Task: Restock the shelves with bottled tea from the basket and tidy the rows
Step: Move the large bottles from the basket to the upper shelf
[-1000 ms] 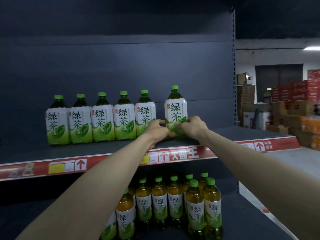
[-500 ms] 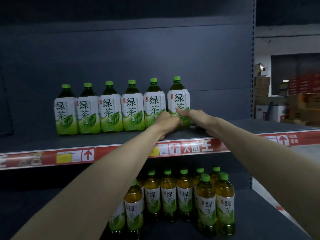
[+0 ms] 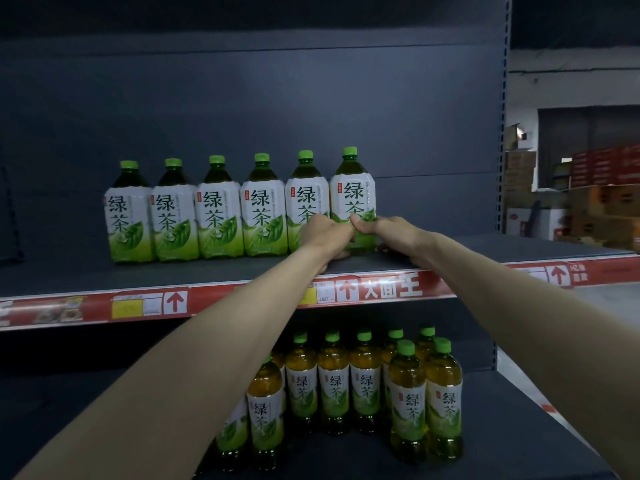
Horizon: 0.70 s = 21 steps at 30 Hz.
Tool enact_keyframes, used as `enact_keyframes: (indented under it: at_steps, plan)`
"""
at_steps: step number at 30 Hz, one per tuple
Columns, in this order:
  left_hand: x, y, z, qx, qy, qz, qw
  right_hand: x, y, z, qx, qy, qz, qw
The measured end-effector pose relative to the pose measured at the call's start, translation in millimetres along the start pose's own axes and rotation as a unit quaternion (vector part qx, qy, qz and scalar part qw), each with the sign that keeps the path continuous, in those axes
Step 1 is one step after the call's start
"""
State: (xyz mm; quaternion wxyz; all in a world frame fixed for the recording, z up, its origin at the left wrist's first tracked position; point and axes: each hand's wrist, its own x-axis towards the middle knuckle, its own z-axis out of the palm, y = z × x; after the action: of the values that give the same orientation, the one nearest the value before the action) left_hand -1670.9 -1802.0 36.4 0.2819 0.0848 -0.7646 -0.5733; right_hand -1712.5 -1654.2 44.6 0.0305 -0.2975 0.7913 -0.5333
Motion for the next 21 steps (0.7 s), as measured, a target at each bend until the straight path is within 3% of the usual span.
enact_keyframes:
  at_steps: [5,9,17,21]
  plan:
    - [-8,4,-3,0.115,0.000,0.041,0.993,-6,-5,4,-0.053,0.111,-0.004,0.992]
    - [-10,8,-5,0.102,0.023,0.041,0.994,-28,-13,7,-0.077,0.231,-0.058,0.968]
    - [-89,19,-33,-0.096,0.005,0.147,0.984,-118,-12,49,-0.044,0.228,-0.124,0.965]
    - [-149,-21,-51,-0.087,0.005,0.159,0.983,-159,-4,71,-0.041,0.244,-0.171,0.954]
